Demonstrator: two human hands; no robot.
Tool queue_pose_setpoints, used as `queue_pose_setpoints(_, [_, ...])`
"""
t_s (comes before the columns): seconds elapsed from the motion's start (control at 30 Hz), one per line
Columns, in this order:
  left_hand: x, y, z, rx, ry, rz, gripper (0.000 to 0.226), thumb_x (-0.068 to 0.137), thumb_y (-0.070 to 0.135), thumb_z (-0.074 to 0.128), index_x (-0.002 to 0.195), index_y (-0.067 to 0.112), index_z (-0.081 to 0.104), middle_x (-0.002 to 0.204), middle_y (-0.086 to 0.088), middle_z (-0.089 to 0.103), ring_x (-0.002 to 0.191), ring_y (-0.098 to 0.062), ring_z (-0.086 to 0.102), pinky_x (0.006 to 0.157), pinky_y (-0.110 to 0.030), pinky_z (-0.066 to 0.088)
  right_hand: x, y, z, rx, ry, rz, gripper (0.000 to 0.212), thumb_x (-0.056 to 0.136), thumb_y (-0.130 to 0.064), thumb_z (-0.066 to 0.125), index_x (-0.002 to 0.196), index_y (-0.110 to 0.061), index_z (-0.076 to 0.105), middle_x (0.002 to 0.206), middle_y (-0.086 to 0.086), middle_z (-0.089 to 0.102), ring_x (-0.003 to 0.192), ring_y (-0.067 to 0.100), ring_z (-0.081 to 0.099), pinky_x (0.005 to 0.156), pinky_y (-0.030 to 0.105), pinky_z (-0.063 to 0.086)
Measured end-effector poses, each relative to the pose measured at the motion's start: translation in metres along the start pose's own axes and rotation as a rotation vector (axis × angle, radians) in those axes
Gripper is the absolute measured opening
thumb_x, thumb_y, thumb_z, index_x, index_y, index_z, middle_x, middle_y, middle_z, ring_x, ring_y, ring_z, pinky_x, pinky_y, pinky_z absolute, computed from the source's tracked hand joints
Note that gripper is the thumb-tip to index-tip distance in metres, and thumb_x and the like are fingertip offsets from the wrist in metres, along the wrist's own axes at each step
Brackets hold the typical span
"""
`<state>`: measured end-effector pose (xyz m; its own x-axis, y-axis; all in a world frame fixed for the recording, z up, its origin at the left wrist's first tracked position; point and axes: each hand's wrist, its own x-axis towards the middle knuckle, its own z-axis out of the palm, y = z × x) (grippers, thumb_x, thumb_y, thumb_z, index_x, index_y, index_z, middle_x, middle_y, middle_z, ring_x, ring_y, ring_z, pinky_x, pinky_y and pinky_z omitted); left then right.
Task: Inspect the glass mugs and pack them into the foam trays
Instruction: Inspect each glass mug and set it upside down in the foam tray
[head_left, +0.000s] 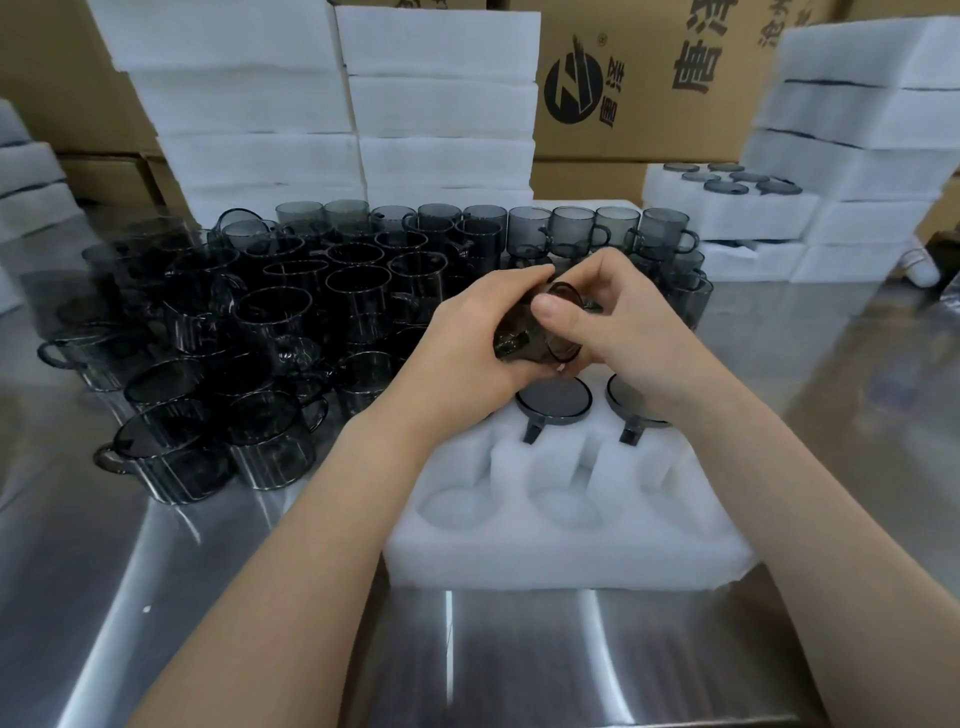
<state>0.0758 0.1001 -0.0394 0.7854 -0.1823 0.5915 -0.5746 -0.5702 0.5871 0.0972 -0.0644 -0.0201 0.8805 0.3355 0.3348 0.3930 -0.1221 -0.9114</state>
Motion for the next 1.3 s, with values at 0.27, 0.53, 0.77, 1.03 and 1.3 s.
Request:
queue_pose_setpoints(0.27, [-0.001, 0.004, -0.001, -0.055, -0.013, 0.028, 0.075, 0.066, 0.009, 0.087, 0.134, 0.017, 0.056, 0.125, 0.013, 0.058, 0.116, 0.004, 0.051, 0.099, -0.008, 0.036, 0.002, 0.0, -0.004, 0.227, 0.076, 0.078, 0.027, 0.091, -0.031, 0.064, 0.07, -0.02, 0.052, 0.072, 0.002, 0.062, 0.051, 0.013, 0.06, 0.045, 0.026, 0.047])
queue_pose_setpoints(0.53, [-0.001, 0.004, -0.005, -0.299, 0.108, -0.077, 0.063, 0.066, 0.014, 0.086, 0.122, 0.023, 0.06, 0.111, 0.015, 0.066, 0.107, 0.003, 0.061, 0.092, -0.012, 0.044, 0.004, 0.003, -0.014, 0.538, -0.224, 0.093, 0.034, 0.087, -0.015, 0.055, 0.119, -0.011, 0.062, 0.1, 0.011, 0.064, 0.068, 0.018, 0.056, 0.064, 0.024, 0.049])
queue_pose_setpoints(0.77, [-0.001, 0.001, -0.003, -0.285, 0.094, -0.127, 0.059, 0.067, 0.018, 0.088, 0.121, 0.017, 0.065, 0.107, 0.006, 0.071, 0.103, -0.009, 0.066, 0.093, -0.027, 0.051, 0.003, 0.005, -0.009, 0.356, -0.161, 0.041, 0.038, 0.072, -0.007, 0.073, 0.107, -0.014, 0.058, 0.096, 0.006, 0.065, 0.07, 0.015, 0.062, 0.056, 0.024, 0.048])
queue_pose_setpoints(1.03, [-0.002, 0.004, 0.0, -0.061, -0.008, -0.017, 0.066, 0.064, 0.023, 0.09, 0.123, 0.028, 0.061, 0.1, 0.023, 0.066, 0.098, 0.005, 0.062, 0.087, -0.012, 0.046, 0.002, 0.002, 0.003, -0.007, 0.11, 0.005, 0.041, 0.07, -0.037, 0.081, 0.082, -0.017, 0.048, 0.072, -0.001, 0.059, 0.046, 0.006, 0.055, 0.037, 0.02, 0.039])
queue_pose_setpoints(1.3, [-0.002, 0.002, 0.001, -0.114, 0.014, -0.007, 0.074, 0.066, 0.035, 0.086, 0.132, 0.027, 0.053, 0.121, 0.013, 0.064, 0.112, 0.001, 0.058, 0.099, -0.014, 0.042, 0.003, 0.001, -0.002, 0.214, 0.123, 0.055, 0.024, 0.101, -0.024, 0.051, 0.08, -0.015, 0.058, 0.06, 0.006, 0.059, 0.041, 0.018, 0.051, 0.038, 0.022, 0.038])
